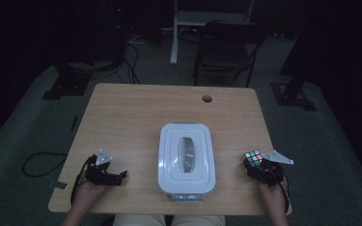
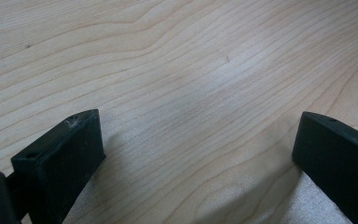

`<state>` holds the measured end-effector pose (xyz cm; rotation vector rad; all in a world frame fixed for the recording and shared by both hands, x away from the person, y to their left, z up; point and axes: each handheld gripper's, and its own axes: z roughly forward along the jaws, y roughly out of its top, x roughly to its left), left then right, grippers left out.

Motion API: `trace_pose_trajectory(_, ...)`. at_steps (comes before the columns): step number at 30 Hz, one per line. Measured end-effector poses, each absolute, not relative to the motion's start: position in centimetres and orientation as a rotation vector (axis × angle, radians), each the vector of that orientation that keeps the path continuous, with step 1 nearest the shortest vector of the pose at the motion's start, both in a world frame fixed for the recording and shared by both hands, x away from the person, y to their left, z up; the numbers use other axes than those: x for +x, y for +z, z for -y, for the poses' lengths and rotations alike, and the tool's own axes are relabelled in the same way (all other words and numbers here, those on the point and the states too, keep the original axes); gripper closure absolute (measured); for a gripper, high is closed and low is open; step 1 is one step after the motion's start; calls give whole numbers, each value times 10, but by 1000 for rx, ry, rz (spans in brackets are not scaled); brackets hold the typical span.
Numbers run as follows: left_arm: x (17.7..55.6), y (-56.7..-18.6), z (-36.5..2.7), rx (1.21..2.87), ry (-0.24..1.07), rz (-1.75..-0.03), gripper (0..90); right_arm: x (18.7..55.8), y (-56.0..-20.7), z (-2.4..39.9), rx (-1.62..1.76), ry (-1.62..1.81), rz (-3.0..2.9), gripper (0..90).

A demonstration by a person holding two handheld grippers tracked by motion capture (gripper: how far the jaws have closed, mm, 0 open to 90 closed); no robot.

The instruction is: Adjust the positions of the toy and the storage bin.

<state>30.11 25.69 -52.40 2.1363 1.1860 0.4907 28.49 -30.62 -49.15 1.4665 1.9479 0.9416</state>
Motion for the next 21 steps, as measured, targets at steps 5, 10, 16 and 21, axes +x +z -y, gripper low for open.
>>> trace_pose_trajectory(5, 301, -524, -257, 2138, 489, -1183, 27, 276, -497, 308, 1473, 916, -1950, 337)
trace_pose_trajectory(10, 301, -524, -257, 2138, 489, -1182, 27, 268, -502, 311, 1499, 914, -1962, 337)
trace_pose_trajectory(16, 301, -524, -257, 2138, 488, -1182, 27, 261, -506, 315, 1523, 932, -1957, 337)
trace_pose_trajectory(21, 301, -524, -257, 2138, 488, -1182, 27, 261, -506, 319, 1533, 921, -1935, 336)
